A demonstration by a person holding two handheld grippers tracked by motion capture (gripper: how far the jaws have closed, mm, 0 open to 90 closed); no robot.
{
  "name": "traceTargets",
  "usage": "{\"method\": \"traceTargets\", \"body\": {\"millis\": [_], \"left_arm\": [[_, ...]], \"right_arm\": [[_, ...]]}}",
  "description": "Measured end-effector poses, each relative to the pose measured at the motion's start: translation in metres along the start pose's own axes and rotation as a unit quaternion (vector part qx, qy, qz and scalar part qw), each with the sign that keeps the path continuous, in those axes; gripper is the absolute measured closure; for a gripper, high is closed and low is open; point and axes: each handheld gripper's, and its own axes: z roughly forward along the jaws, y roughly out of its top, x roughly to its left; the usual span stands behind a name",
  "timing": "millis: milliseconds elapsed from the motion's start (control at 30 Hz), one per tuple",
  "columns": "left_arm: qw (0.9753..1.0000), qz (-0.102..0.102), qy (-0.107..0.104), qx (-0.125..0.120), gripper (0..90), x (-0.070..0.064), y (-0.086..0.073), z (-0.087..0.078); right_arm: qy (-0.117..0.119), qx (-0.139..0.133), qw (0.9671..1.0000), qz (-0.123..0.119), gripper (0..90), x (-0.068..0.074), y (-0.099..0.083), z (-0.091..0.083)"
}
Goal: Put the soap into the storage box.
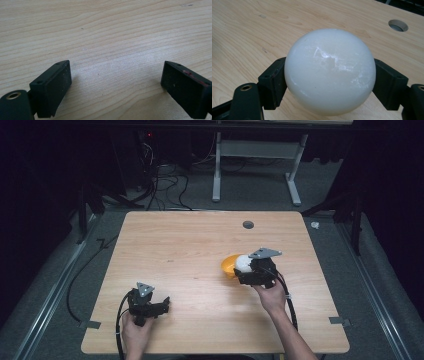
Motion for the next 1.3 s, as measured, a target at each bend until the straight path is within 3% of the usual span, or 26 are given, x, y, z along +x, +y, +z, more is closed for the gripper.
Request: {"method": "traceTargets", "body": {"millis": [733,1300], "left_arm": [[1.0,0.0,0.0,0.0,9.9,0.0,0.0,0.0],[1.0,0.0,0.0,0.0,9.9,0.0,0.0,0.0]], "right_arm": [[0.001,0.035,0.9994,0.007,23.2,-0.003,0.017,0.039],[-0.008,0.06,0.9978,0.029,23.1,-0.012,0.012,0.058]]}}
